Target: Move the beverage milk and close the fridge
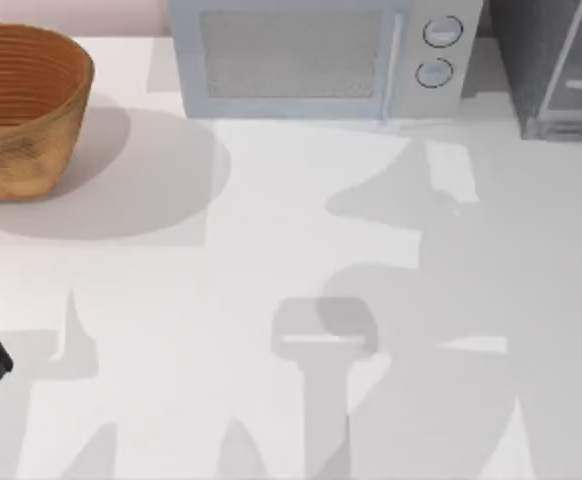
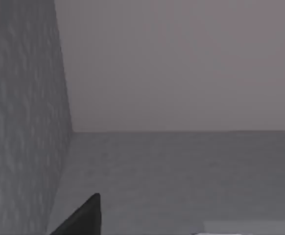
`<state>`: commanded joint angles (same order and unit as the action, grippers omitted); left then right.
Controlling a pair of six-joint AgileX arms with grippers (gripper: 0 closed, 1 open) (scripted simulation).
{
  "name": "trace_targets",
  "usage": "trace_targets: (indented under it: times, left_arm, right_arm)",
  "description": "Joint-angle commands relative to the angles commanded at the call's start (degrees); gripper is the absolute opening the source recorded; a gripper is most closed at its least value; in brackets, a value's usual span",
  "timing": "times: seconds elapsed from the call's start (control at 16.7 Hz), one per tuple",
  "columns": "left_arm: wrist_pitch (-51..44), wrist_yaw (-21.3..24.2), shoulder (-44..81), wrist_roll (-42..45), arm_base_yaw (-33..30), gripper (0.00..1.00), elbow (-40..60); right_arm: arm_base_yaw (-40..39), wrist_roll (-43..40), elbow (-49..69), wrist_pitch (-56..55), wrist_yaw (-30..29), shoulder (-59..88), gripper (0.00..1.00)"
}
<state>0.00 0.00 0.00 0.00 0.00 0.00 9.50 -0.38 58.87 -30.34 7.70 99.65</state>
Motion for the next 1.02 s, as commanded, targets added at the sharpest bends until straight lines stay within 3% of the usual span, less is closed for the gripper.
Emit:
trace_targets:
  times: [0.66,1.02]
  left_arm:
    - [0.0,0.0,0.0,0.0,0.0,1.0,0.0]
    - [0.0,0.0,0.0,0.0,0.0,1.0,0.0]
  right_arm:
    - [-6.85,0.22,-38.34,19.87,-4.29,-68.01,1.0]
    - [-9.08,0.33,-54.63,28.18,-6.87,-93.89,1.0]
